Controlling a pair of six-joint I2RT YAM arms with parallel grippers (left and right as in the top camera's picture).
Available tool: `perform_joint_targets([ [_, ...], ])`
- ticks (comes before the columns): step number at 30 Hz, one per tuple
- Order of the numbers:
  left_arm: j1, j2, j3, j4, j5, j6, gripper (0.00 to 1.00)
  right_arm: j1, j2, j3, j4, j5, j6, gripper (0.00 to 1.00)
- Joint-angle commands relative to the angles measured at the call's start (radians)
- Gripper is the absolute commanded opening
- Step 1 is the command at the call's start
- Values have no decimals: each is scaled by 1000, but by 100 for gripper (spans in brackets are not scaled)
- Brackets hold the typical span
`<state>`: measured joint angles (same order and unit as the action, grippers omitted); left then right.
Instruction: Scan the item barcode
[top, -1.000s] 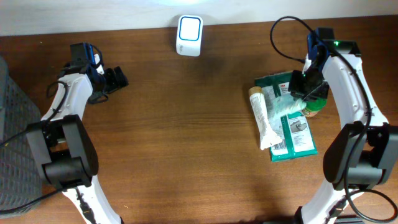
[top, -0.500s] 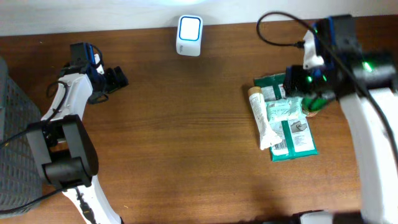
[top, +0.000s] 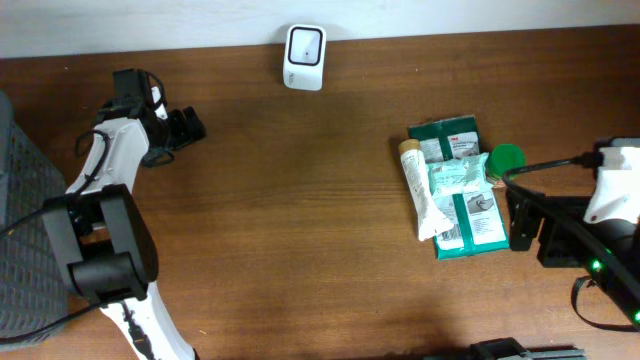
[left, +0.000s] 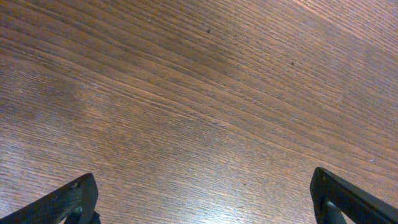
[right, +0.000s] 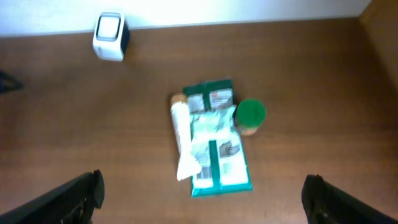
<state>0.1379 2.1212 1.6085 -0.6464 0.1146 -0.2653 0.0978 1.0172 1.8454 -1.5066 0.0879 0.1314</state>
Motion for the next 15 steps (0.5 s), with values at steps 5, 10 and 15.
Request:
perform_joint_targets([
  [5, 3, 11, 10, 0, -7, 5, 99, -15, -270, -533, 607, 32, -65, 98],
  [10, 3, 11, 10, 0, -7, 5, 99, -15, -542, -1136, 1174, 13, -64, 98],
  [15, 3, 11, 10, 0, -7, 5, 99, -15, -778, -1573, 1560, -27, -64, 98],
])
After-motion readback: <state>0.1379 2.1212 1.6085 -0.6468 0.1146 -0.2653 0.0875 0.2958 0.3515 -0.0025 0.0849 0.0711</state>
